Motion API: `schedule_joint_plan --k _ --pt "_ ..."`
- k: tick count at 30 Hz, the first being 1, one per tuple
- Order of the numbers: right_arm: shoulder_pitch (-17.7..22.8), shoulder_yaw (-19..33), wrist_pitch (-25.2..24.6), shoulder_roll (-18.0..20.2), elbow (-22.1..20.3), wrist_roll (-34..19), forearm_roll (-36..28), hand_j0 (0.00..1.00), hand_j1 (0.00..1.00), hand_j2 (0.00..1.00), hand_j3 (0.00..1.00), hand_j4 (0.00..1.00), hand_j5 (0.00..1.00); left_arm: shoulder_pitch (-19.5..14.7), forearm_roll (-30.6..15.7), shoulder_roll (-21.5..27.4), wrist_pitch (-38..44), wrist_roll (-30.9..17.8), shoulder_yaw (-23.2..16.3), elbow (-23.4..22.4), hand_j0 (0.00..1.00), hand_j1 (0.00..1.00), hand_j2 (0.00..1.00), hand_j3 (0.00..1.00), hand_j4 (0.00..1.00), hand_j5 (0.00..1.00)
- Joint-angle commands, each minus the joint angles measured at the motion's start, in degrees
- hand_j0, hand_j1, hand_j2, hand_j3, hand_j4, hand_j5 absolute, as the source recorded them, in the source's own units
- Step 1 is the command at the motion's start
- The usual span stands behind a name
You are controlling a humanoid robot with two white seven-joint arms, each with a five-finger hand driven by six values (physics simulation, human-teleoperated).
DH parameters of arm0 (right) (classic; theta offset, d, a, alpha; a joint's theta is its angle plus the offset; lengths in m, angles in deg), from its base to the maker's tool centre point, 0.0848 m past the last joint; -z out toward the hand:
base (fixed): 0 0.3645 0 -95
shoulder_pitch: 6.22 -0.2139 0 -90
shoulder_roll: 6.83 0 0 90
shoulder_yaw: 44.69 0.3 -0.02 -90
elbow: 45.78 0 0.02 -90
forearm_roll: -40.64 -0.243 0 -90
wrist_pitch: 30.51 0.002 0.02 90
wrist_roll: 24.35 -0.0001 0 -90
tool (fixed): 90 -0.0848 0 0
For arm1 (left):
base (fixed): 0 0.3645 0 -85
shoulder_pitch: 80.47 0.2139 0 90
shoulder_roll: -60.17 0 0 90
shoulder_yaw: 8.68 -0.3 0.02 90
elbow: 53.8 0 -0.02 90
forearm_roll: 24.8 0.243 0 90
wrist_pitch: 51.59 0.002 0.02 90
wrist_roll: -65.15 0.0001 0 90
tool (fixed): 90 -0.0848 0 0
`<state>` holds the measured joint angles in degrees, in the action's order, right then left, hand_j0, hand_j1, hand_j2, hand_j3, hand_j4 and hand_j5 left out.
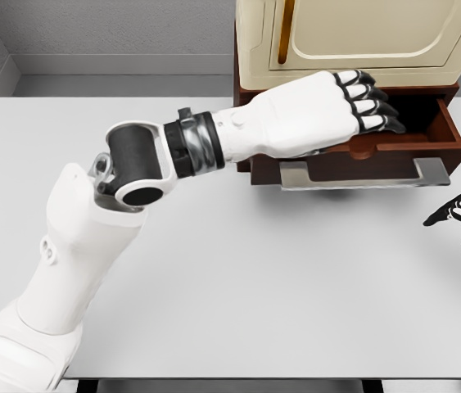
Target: Put the switch into the drawer with left arm, and close the drawer with right arm
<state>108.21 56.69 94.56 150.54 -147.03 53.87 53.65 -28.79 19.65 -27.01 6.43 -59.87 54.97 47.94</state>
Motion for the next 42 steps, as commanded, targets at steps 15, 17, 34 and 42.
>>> schedule_joint_plan --k 15,17,34,42 --pt "-0.9 0.0 -0.1 -0.1 0.0 0.3 -1.0 0.67 0.67 0.67 0.67 0.67 0.67 24.9 -25.6 20.5 -3.0 0.0 38.5 1.3 1.0 1.0 1.0 1.0 1.0 1.0" --pt "-1.1 0.0 -0.1 -0.1 0.0 0.3 -1.0 0.67 0.67 0.67 0.67 0.67 0.67 28.2 -25.3 20.5 -3.0 0.0 42.7 -0.7 1.0 1.0 1.0 1.0 1.0 1.0" --pt "-2.7 -0.7 -0.1 -3.6 0.4 -0.4 -0.3 0.69 0.69 0.69 0.69 0.69 0.69 33.6 -25.6 19.7 -3.0 0.0 42.7 -9.5 1.0 1.0 1.0 1.0 1.0 1.0" --pt "-4.4 -0.7 -0.1 -4.4 0.0 -0.4 0.7 0.69 0.69 0.69 0.69 0.69 0.69 33.6 -25.6 18.9 -3.0 0.0 42.7 -9.5 1.0 1.0 1.0 1.0 1.0 1.0"
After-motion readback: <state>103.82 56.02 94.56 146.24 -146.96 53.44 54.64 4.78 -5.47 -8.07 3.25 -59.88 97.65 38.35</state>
